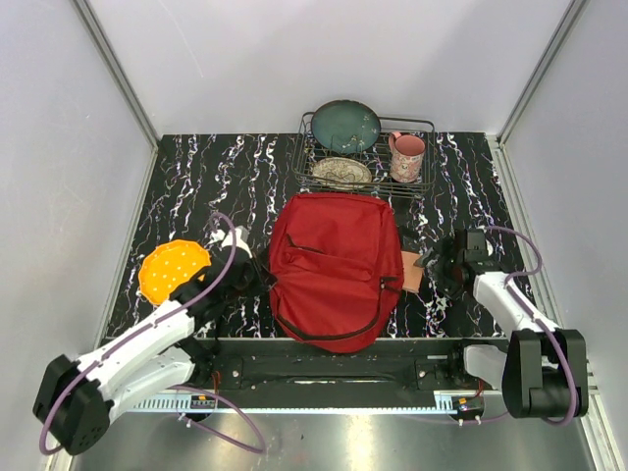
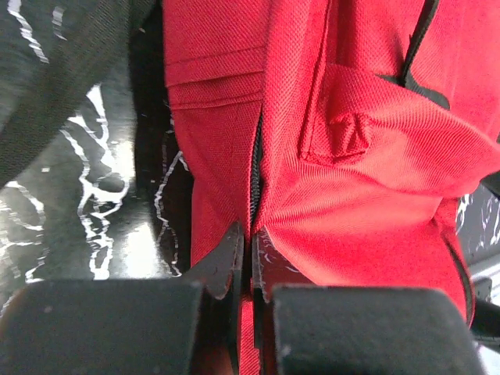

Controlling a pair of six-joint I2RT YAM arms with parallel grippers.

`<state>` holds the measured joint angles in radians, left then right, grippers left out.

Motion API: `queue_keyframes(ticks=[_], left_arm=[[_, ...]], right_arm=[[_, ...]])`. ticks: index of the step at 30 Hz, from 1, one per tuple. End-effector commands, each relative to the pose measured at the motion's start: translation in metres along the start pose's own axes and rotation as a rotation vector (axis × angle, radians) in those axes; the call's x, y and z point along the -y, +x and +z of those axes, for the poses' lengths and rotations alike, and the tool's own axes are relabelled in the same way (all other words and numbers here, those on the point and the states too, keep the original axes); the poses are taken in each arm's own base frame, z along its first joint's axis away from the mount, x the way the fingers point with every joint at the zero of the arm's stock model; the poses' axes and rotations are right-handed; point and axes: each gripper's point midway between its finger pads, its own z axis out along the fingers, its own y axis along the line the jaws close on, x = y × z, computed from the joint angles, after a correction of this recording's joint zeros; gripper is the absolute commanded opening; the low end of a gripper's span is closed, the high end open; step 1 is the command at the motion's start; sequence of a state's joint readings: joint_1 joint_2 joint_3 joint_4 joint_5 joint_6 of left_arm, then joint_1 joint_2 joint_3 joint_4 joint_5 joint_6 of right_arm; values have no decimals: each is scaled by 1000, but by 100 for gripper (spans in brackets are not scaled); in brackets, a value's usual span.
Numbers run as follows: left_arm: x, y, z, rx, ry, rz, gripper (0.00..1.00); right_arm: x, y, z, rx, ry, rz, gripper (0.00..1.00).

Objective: Pack the student bag
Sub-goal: Adjust the student bag at the center of the board, then pick up the personal item from the center of the board.

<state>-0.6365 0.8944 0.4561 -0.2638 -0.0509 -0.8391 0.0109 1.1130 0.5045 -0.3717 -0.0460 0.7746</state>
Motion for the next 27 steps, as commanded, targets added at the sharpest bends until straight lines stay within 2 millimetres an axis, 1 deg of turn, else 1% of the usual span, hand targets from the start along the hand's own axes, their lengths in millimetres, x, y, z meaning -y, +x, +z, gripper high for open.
queue_keyframes(ticks=[1, 3, 4, 6, 10, 11, 13, 14, 16, 17, 18, 20, 21, 23, 24, 27], left_arm=[[-23, -43, -25, 197, -147, -20, 0], [-32, -42, -29, 205, -181, -27, 0], [-31, -43, -32, 216, -173, -32, 0], [-32, -39, -32, 207, -160, -40, 0], [-30, -34, -29, 190, -140, -51, 0], [-29, -33, -28, 188, -133, -54, 0], [-25, -32, -28, 183, -113, -55, 0], [-24, -32, -26, 182, -103, -57, 0], [-17, -30, -24, 166, -70, -54, 0], [-11, -32, -21, 170, -40, -53, 0], [-6, -27, -18, 139, -15, -50, 0], [5, -28, -13, 132, 33, -48, 0], [7, -21, -8, 92, 36, -44, 0], [13, -22, -4, 76, 50, -36, 0], [13, -17, 1, 50, 45, -30, 0], [16, -16, 5, 28, 40, -14, 0]], right_arm=[[-31, -13, 1, -5, -106, -42, 93], [-37, -11, 6, -36, -121, -50, 94], [-38, -11, 7, -42, -121, -51, 95], [-43, -11, 10, -59, -136, -61, 96], [-45, -11, 15, -79, -135, -72, 99], [-45, -7, 16, -97, -141, -81, 100], [-44, -5, 19, -110, -146, -88, 100], [-41, -2, 23, -124, -133, -87, 100], [-38, 0, 28, -133, -122, -87, 100], [-36, 6, 32, -159, -117, -83, 100], [-38, 6, 35, -161, -133, -85, 100], [-40, 14, 40, -201, -155, -74, 97], [-43, 13, 41, -203, -166, -74, 94], [-44, 11, 44, -202, -165, -70, 94], [-45, 11, 45, -204, -167, -71, 93], [-48, 14, 49, -222, -182, -64, 91]])
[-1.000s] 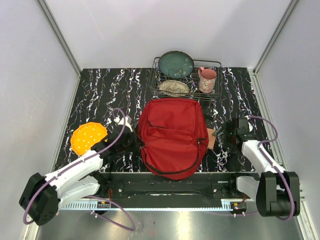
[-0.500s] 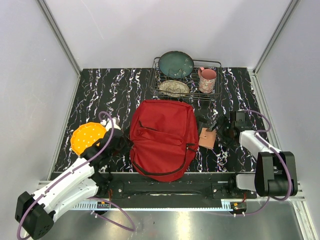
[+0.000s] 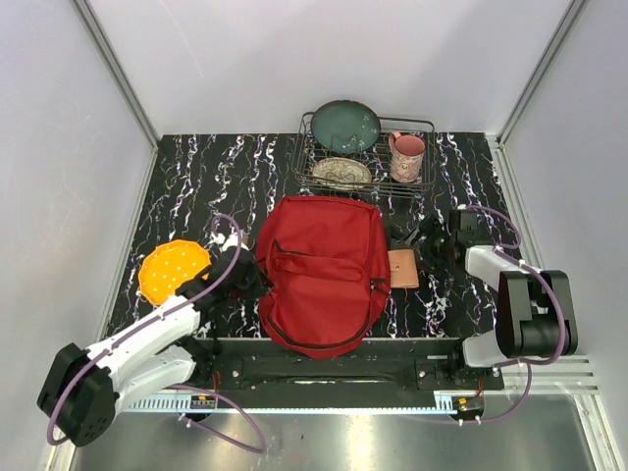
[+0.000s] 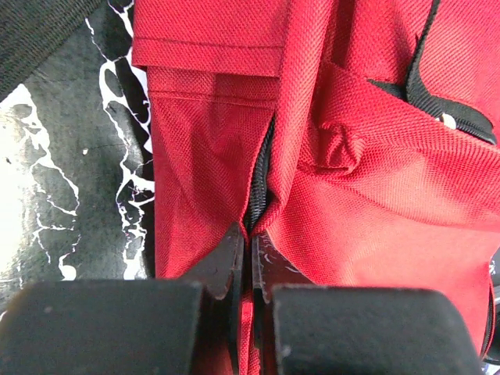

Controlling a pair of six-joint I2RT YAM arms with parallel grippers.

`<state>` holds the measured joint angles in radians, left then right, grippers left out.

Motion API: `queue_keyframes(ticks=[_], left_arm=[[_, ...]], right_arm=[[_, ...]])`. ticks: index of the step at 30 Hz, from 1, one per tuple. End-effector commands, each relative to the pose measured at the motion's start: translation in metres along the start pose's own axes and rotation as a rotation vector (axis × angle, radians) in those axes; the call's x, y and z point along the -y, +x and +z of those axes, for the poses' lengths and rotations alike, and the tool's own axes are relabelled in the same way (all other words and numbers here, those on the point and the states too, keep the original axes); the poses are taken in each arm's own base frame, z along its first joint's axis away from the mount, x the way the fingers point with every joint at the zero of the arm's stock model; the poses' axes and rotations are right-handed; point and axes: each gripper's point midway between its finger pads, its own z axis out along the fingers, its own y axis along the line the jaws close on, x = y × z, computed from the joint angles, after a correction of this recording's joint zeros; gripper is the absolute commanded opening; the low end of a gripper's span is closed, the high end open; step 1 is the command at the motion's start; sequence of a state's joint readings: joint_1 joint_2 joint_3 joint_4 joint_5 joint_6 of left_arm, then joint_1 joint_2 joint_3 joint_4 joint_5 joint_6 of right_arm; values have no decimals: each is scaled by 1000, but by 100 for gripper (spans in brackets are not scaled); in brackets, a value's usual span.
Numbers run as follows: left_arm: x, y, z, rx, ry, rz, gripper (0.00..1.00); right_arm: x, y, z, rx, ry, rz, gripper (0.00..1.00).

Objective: Pack the student bag
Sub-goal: Pick up the personal item from the center of the board.

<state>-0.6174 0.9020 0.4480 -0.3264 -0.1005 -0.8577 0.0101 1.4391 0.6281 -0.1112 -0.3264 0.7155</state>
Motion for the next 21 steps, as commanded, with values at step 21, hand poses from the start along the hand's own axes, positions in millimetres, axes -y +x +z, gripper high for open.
queue_keyframes(ticks=[21], left_arm=[[54, -4, 13, -50, 178, 40, 0]], right_arm=[[-21, 45, 3, -185, -263, 30, 67]])
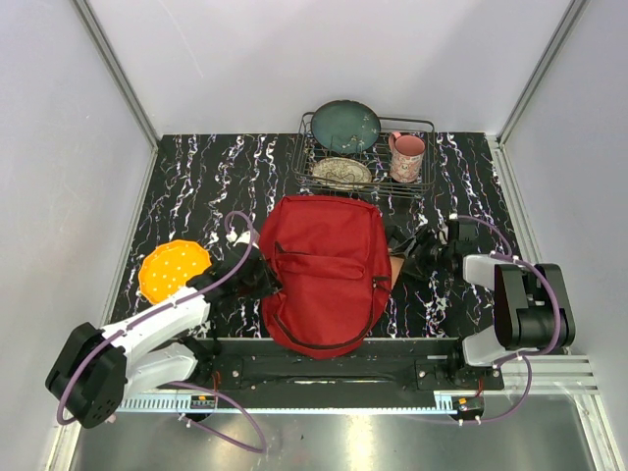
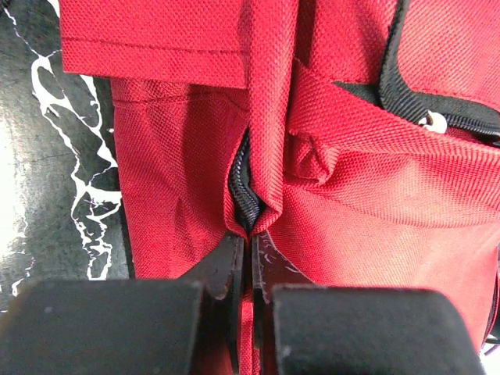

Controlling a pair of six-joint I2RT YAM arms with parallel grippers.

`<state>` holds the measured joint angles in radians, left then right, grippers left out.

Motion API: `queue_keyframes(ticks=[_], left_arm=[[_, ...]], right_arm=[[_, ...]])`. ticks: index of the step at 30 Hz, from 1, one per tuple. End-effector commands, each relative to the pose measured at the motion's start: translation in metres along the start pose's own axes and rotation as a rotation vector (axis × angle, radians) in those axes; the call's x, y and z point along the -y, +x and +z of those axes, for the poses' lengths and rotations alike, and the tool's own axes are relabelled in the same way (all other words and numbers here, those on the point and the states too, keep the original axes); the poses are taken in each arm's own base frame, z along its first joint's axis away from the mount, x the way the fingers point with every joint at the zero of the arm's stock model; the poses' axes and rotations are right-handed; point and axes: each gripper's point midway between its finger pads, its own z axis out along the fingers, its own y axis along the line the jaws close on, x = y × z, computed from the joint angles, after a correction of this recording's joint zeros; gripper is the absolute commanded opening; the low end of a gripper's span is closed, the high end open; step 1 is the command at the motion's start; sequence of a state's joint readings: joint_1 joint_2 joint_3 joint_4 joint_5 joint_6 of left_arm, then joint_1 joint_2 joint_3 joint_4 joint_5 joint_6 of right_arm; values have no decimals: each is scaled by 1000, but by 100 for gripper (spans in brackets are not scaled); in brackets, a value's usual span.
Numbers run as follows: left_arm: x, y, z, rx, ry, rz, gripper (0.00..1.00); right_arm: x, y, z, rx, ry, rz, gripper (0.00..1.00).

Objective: Pack the student bag
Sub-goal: Pick up the personal item from the center of the board.

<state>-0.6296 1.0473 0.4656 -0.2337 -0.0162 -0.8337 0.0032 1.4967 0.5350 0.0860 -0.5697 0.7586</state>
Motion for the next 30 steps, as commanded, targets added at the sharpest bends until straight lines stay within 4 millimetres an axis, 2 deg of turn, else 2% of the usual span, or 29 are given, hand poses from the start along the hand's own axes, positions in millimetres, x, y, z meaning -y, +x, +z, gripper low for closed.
queue_keyframes(ticks=[1, 3, 4, 5, 10, 13, 17, 18, 22, 24, 30], left_arm=[[41, -21, -6, 45, 141, 12, 0], [41, -20, -6, 44, 142, 12, 0], [41, -20, -6, 44, 142, 12, 0], [41, -20, -6, 42, 143, 11, 0], [40, -18, -7, 41, 146, 8, 0], [38, -16, -8, 41, 148, 0, 0], [37, -15, -10, 40, 146, -3, 0], [36, -15, -10, 41, 143, -3, 0], [31, -12, -12, 40, 132, -3, 0], [32, -13, -13, 44, 135, -5, 0], [29, -12, -15, 48, 133, -10, 0]], right_arm=[[-5, 13, 0, -47, -64, 5, 63], [-5, 11, 1, -43, -59, -1, 59], [-5, 8, 2, -39, -55, -4, 52], [-1, 9, 4, -46, -45, -1, 50], [13, 5, 13, -35, 10, 20, 50], [11, 3, 18, -29, -11, 26, 39], [6, -2, 17, -5, -30, 32, 41], [5, -3, 16, 2, -34, 30, 54], [0, -12, 12, 64, -31, 56, 59], [-1, -16, 12, 86, -31, 67, 59], [6, -26, 22, 118, -9, 125, 51]])
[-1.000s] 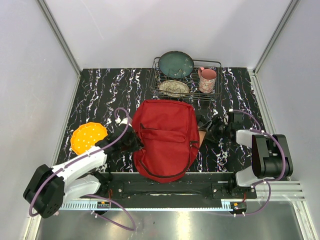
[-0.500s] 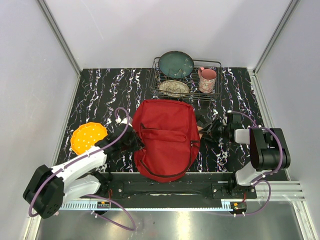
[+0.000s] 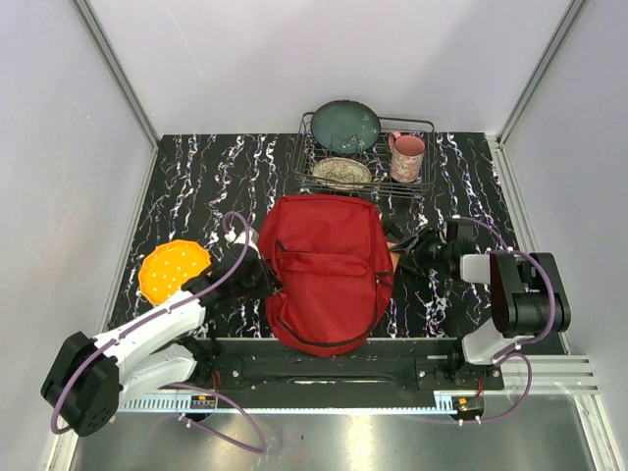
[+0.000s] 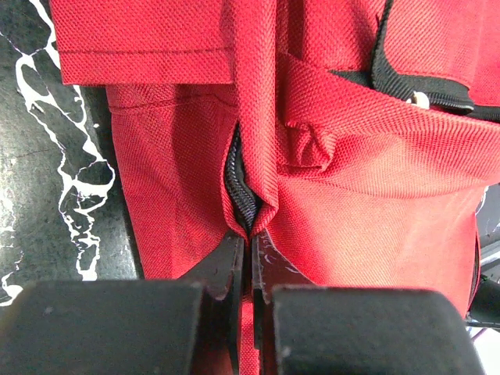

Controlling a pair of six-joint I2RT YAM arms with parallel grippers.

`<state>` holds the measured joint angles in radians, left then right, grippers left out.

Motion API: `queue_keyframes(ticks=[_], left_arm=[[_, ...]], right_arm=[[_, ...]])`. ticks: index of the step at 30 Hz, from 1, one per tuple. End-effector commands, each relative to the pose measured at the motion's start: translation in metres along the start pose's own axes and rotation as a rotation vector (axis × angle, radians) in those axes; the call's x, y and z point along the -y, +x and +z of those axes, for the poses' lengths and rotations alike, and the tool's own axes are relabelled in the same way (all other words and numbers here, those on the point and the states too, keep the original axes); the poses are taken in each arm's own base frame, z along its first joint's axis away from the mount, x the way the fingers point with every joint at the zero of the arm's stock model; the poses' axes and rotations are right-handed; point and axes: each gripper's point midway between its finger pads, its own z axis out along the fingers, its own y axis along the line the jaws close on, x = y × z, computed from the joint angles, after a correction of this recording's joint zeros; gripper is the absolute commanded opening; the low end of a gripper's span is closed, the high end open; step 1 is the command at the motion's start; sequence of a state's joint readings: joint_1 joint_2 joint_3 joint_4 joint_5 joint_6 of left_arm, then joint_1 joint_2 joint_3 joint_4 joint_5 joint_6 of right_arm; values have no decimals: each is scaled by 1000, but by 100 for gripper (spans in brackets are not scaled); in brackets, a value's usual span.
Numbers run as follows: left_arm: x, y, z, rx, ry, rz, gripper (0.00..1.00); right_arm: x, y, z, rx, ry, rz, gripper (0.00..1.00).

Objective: Pack the student bag
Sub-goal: Pick up the personal item from the center of the board.

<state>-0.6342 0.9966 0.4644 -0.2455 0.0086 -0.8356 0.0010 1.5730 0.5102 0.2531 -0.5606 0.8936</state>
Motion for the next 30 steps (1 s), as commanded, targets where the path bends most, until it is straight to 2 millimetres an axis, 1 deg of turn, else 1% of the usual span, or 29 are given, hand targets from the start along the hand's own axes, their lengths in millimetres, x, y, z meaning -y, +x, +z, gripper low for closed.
queue_keyframes(ticks=[1, 3, 4, 5, 7, 8, 9, 10, 12, 13, 15, 16, 17, 18, 19, 20, 21, 22, 23, 24, 25, 26, 27, 28, 29, 30], left_arm=[[20, -11, -6, 44, 86, -12, 0], [20, -11, -6, 45, 87, -12, 0], [19, -10, -6, 43, 85, -13, 0], [20, -10, -5, 44, 84, -13, 0], [20, -10, -6, 42, 87, -13, 0], [20, -10, -5, 40, 87, -13, 0], [21, -10, -5, 41, 88, -13, 0], [21, -10, -5, 39, 88, -12, 0], [21, -11, -5, 40, 87, -12, 0], [22, -11, -6, 39, 90, -10, 0], [21, -11, -6, 44, 88, -10, 0], [21, -11, -7, 43, 87, -10, 0], [20, -11, -8, 46, 84, -9, 0], [20, -12, -9, 49, 85, -9, 1], [18, -11, -12, 50, 79, -3, 6], [17, -13, -13, 57, 73, 1, 17], [18, -16, -16, 68, 71, 4, 24], [17, -15, -22, 67, 69, 14, 31], [12, -22, -24, 102, 42, 18, 48], [13, -27, -29, 125, 37, 22, 61], [9, -29, -37, 141, 18, 23, 70], [3, -37, -42, 183, -17, 21, 76], [5, -45, -49, 215, -20, 18, 85], [2, -48, -60, 241, -28, 20, 89], [-1, -55, -66, 277, -45, 18, 92], [0, -59, -75, 295, -48, 26, 96]], right_arm=[[8, -13, 12, 59, 26, 42, 50], [6, -14, 16, 57, 3, 39, 47], [8, -12, 19, 44, 3, 45, 45], [7, -13, 20, 44, -5, 41, 41], [7, -11, 20, 34, -15, 35, 29], [6, -12, 21, 38, -21, 30, 25], [6, -11, 20, 36, -21, 29, 16], [5, -13, 19, 43, -23, 24, 11], [4, -12, 17, 48, -23, 18, 5], [2, -15, 14, 69, -23, 6, 1], [4, -15, 9, 84, 5, 4, 0], [-2, -23, 1, 138, 8, -26, 0], [4, -21, -5, 144, 50, -18, 0], [3, -24, -10, 170, 68, -27, 0], [-5, -36, -23, 245, 74, -64, 0], [1, -34, -31, 256, 120, -58, 0], [-2, -38, -38, 286, 133, -71, 0], [-10, -48, -54, 362, 138, -108, 0], [-2, -43, -62, 358, 190, -101, 0], [-7, -47, -70, 386, 195, -112, 0], [-15, -52, -83, 438, 193, -138, 0], [-11, -49, -89, 439, 221, -138, 0], [-16, -52, -96, 459, 223, -146, 0], [-21, -55, -106, 495, 222, -160, 0], [-18, -52, -112, 498, 245, -157, 0], [-22, -54, -118, 514, 241, -161, 0]])
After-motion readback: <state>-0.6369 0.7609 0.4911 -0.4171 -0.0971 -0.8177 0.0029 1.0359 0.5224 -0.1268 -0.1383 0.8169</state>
